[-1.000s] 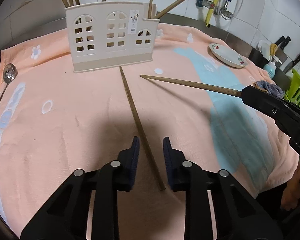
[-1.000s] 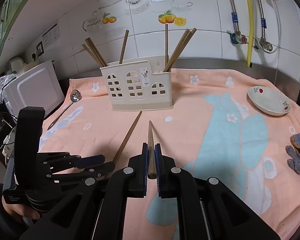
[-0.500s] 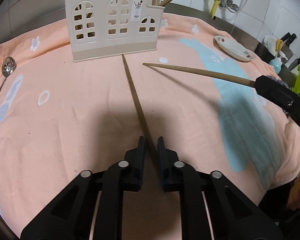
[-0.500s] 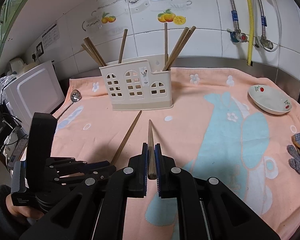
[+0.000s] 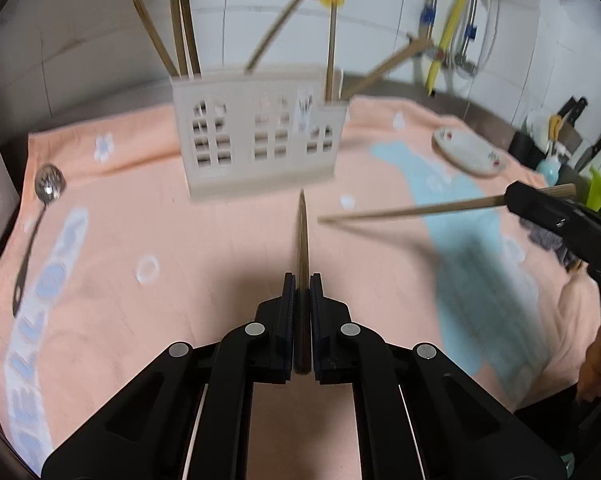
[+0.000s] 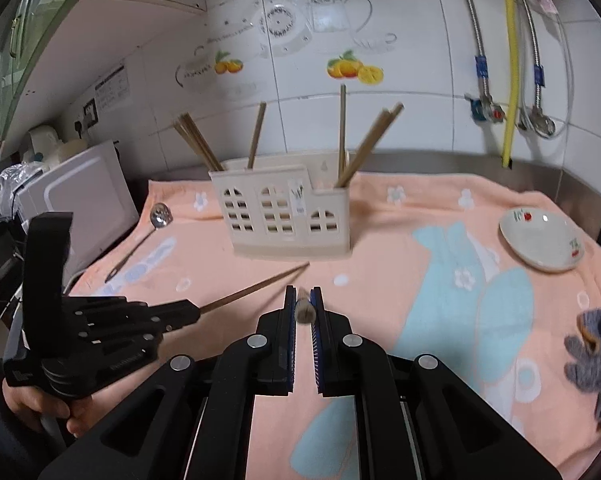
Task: Organize utensils
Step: 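Lift the held chopsticks upright with both tools and carry them over the holder, then drop the chopsticks into the holder and open both tools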
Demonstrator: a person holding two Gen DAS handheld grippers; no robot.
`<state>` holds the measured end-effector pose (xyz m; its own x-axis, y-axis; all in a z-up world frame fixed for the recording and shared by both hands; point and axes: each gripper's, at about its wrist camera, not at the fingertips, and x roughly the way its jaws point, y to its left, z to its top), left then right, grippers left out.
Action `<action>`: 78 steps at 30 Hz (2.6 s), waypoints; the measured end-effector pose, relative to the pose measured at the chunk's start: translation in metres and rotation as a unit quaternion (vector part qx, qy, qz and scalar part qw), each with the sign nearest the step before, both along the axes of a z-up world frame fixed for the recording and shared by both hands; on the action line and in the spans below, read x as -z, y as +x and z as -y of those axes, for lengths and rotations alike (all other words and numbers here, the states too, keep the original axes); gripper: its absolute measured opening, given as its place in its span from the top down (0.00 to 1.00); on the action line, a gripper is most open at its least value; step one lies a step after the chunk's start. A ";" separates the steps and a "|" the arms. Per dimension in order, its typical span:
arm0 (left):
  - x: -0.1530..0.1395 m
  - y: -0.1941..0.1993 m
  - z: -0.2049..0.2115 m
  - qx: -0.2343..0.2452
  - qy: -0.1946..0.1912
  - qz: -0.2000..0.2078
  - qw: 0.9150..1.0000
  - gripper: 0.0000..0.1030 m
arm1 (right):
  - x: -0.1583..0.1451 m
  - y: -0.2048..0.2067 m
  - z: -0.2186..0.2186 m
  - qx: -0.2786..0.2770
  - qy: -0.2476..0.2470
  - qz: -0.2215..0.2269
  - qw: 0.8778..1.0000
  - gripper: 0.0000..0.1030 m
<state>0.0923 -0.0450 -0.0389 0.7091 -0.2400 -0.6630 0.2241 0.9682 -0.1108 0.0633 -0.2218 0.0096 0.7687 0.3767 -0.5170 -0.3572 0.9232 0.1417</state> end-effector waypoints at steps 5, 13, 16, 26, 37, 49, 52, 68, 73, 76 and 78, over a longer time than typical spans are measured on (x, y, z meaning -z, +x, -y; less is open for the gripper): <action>-0.025 0.001 -0.008 0.009 -0.002 0.036 0.999 0.94 | -0.020 0.011 -0.003 -0.019 0.005 0.005 1.000 0.93; -0.054 0.001 -0.018 0.019 -0.007 0.073 0.997 0.95 | -0.053 0.028 -0.011 -0.040 0.004 0.019 0.999 0.93; -0.066 0.004 -0.021 0.021 -0.008 0.084 0.996 0.95 | -0.067 0.036 -0.013 -0.047 0.000 0.029 0.998 0.93; -0.124 0.017 -0.031 0.030 0.001 0.136 0.990 0.95 | -0.130 0.069 -0.018 -0.038 -0.041 0.076 0.995 0.93; -0.201 0.029 -0.031 0.033 0.002 0.213 0.976 0.95 | -0.158 0.100 -0.012 -0.024 -0.052 0.081 0.995 0.93; -0.236 0.076 -0.030 -0.003 0.013 0.257 0.966 0.95 | -0.137 0.155 -0.025 -0.020 -0.056 0.041 0.997 0.93; -0.235 0.088 -0.032 -0.010 0.010 0.257 0.966 0.95 | -0.124 0.164 -0.028 -0.023 -0.056 0.027 0.998 0.93; -0.168 0.140 -0.049 -0.027 0.001 0.170 0.985 0.95 | -0.088 0.173 -0.037 -0.037 -0.054 -0.003 0.998 0.93; -0.157 0.141 -0.051 -0.025 0.000 0.157 0.987 0.95 | -0.083 0.172 -0.038 -0.038 -0.053 -0.005 0.998 0.92; -0.152 0.140 -0.052 -0.024 0.002 0.152 0.988 0.95 | -0.082 0.171 -0.037 -0.036 -0.051 -0.005 0.998 0.88; -0.152 0.139 -0.051 -0.025 0.004 0.153 0.988 0.95 | -0.082 0.169 -0.036 -0.034 -0.050 -0.003 0.998 0.79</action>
<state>0.2308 0.0063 0.1128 0.8870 -0.1958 -0.4181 0.1984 0.9794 -0.0378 0.2327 -0.1854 0.0919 0.7397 0.3740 -0.5594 -0.4193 0.9064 0.0516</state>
